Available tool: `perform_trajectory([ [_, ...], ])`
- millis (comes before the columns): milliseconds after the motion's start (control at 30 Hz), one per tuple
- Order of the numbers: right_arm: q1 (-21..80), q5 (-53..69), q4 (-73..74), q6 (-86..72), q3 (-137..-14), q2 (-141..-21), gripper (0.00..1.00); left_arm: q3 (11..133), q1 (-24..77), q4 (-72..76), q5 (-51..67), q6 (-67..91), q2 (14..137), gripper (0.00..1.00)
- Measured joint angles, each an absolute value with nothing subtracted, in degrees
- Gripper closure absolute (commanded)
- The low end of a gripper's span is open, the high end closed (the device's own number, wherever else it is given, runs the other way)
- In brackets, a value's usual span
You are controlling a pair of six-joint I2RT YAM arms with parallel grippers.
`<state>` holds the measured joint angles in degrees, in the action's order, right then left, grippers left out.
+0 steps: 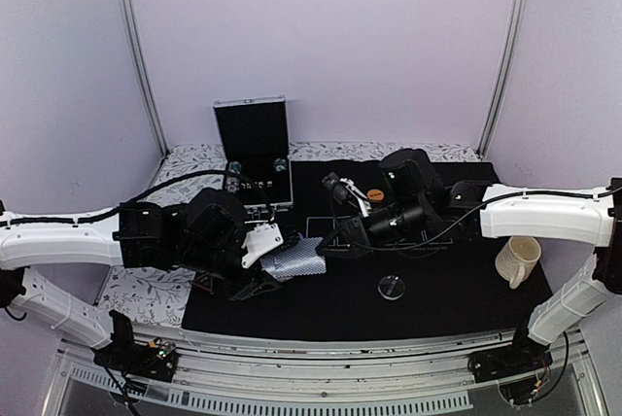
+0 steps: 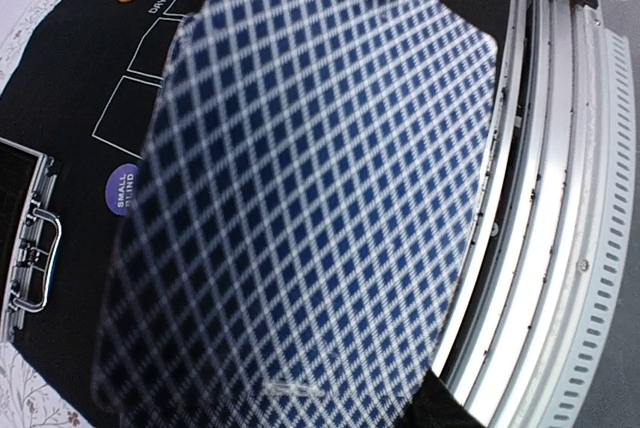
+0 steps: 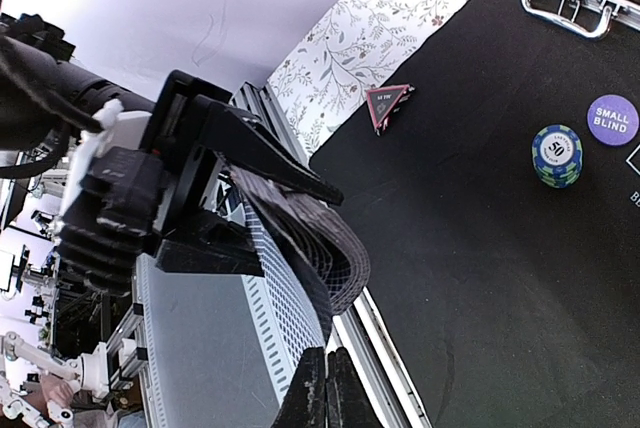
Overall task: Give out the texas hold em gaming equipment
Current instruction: Pick up the poker card from the face-down deck piles, then distribute the poker card in the big blind area.
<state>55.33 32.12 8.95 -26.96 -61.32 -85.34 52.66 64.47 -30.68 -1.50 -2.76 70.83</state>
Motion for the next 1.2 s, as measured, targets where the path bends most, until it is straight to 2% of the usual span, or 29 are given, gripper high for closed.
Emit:
perform_trajectory([
  [500, 53.0, 31.8, 9.4, -27.0, -60.8, -79.4, 0.98, 52.5, 63.3, -30.7, -1.6, -2.3, 70.1, 0.56],
  [967, 43.1, 26.0, 14.3, -27.0, -56.7, -65.7, 0.98, 52.2, 62.7, -30.7, -1.5, -2.3, 69.5, 0.56],
  [1200, 41.0, 24.1, 17.0, -27.0, -55.4, -63.2, 0.98, 52.0, 62.6, -30.7, -1.5, -2.3, 69.4, 0.56],
])
